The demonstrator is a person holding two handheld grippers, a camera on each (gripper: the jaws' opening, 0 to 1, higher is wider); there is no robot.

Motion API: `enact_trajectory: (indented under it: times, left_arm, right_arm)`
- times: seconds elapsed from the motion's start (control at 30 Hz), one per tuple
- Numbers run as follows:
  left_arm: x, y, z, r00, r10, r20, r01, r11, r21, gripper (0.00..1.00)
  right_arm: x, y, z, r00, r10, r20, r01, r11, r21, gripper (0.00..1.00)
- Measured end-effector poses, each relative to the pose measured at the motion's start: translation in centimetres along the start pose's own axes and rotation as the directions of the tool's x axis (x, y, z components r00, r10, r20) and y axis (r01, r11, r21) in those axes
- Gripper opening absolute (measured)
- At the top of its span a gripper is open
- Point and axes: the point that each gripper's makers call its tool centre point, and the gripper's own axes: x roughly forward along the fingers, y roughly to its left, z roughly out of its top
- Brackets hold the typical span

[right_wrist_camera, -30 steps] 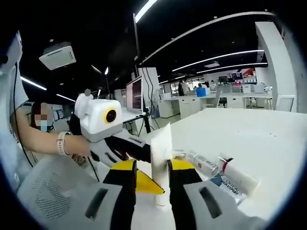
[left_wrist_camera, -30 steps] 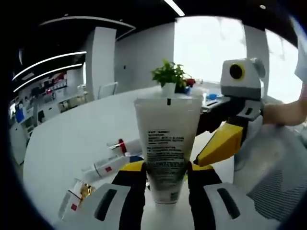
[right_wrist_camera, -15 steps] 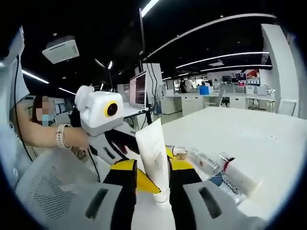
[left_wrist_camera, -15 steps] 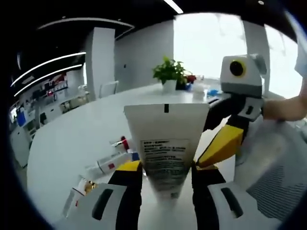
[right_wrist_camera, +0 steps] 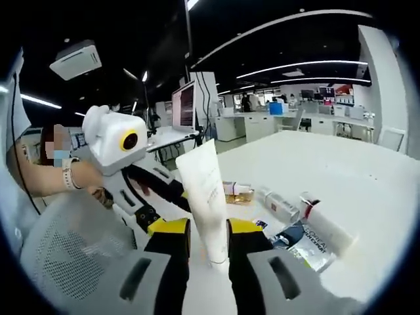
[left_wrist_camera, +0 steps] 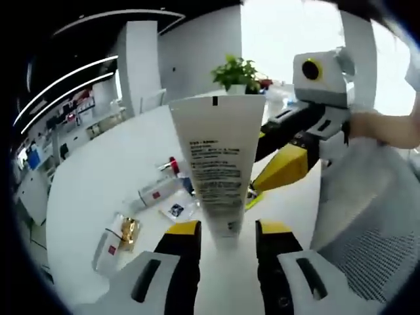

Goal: Arrange the skincare products in the storage area until every visible bottle or jar stands upright without overlapping.

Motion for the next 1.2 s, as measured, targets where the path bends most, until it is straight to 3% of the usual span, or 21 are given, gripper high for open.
enact_trajectory:
  times: [0.17, 0.33, 0.4, 0.57, 0.73, 0.87, 1.0, 1.1, 1.2]
  left_arm:
    - [0.3, -0.1, 0.0, 1.000, -0.003, -0.005, 0.003, 1.000, 0.021, 0.30]
    - [0.6, -0.1, 0.1, 1.000, 0.003, -0.006, -0.002, 0.999, 0.044, 0.32]
    - [0.8, -0.1, 0.3, 1.000, 0.001, -0.006, -0.001, 0.999, 0.051, 0.32]
    - [1.4, -0.1, 0.6, 1.000, -0.001, -0.007, 0.001, 0.995, 0.096, 0.29]
    - [1.2, 1.3, 0.5, 1.000, 0.016, -0.006, -0.015, 0.994, 0.110, 0.18]
    - [1.3, 1.2, 0.6, 0.999, -0.039, 0.005, 0.039, 0.994, 0.105, 0.17]
    - [1.3, 1.1, 0.6, 0.993, -0.116, 0.026, 0.114, 0.991, 0.071, 0.16]
    - [1.4, 1.0, 0.7, 0.987, -0.155, 0.042, 0.151, 0.985, 0.079, 0.15]
    - [1.5, 0.9, 0.7, 0.983, -0.179, 0.046, 0.175, 0.981, 0.081, 0.15]
  right_arm:
    - [0.3, 0.4, -0.5, 1.000, 0.012, -0.025, -0.013, 1.000, -0.014, 0.21]
    - [0.5, 1.1, -0.3, 0.998, 0.063, -0.011, -0.062, 0.996, 0.063, 0.15]
    - [0.7, 1.4, -0.3, 0.998, 0.058, -0.013, -0.057, 0.997, 0.047, 0.13]
    - [1.1, 2.1, -0.6, 0.996, 0.082, -0.028, -0.081, 0.996, 0.041, 0.12]
    - [1.1, 2.2, -0.4, 0.996, 0.087, -0.020, -0.086, 0.995, 0.044, 0.12]
    - [0.8, 1.6, -0.6, 0.998, 0.056, -0.034, -0.055, 0.998, 0.009, 0.15]
    - [-0.1, -0.6, -1.0, 0.998, -0.036, -0.057, 0.034, 0.999, -0.035, 0.18]
    - [-0.8, -2.2, -2.1, 0.988, -0.102, -0.114, 0.090, 0.990, -0.108, 0.21]
    - [-1.2, -3.2, -3.5, 0.974, -0.141, -0.179, 0.120, 0.985, -0.125, 0.28]
